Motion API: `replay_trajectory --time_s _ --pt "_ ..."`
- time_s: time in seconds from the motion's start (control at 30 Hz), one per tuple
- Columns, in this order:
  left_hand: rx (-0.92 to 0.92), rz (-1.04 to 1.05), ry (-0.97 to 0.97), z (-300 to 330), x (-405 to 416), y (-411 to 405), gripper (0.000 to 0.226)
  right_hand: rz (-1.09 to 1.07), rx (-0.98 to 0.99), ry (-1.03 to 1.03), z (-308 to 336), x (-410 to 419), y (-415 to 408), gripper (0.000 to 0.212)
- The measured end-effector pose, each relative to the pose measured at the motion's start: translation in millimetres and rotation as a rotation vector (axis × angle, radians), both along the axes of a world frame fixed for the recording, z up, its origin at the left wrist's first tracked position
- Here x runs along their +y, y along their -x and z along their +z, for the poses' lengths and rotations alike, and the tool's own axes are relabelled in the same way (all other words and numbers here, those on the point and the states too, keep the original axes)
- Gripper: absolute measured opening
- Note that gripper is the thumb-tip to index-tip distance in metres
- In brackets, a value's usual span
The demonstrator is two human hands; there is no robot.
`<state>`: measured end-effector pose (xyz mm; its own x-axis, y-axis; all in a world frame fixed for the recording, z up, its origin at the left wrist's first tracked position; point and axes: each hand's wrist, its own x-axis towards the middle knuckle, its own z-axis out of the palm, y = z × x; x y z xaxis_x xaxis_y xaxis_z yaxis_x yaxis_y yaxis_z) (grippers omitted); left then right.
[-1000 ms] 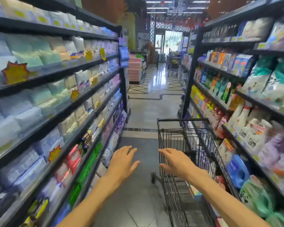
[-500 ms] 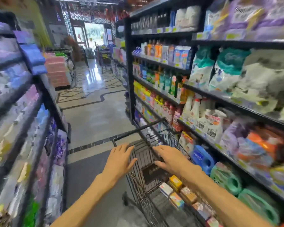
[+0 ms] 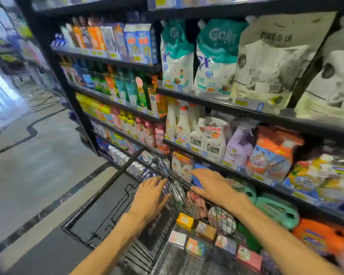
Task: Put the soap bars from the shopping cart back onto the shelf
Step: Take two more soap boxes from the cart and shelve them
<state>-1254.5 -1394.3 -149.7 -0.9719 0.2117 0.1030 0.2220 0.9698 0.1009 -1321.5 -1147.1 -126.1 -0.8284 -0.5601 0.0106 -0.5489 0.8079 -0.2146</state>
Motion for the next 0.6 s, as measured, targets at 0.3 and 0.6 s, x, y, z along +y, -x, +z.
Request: replay_trajectory --time_s 0.3,0.6 --pt "-0.251 -0.249 0.017 -96.6 20.7 82.5 0.056 -0.306 -0.172 -0.006 -66.9 32.5 13.5 0.059" --pt "-0.611 -0.364 0.129 -271.3 14.3 103.1 0.052 -0.487 -0.475 -0.064 -232.7 28.4 -10.9 0.062"
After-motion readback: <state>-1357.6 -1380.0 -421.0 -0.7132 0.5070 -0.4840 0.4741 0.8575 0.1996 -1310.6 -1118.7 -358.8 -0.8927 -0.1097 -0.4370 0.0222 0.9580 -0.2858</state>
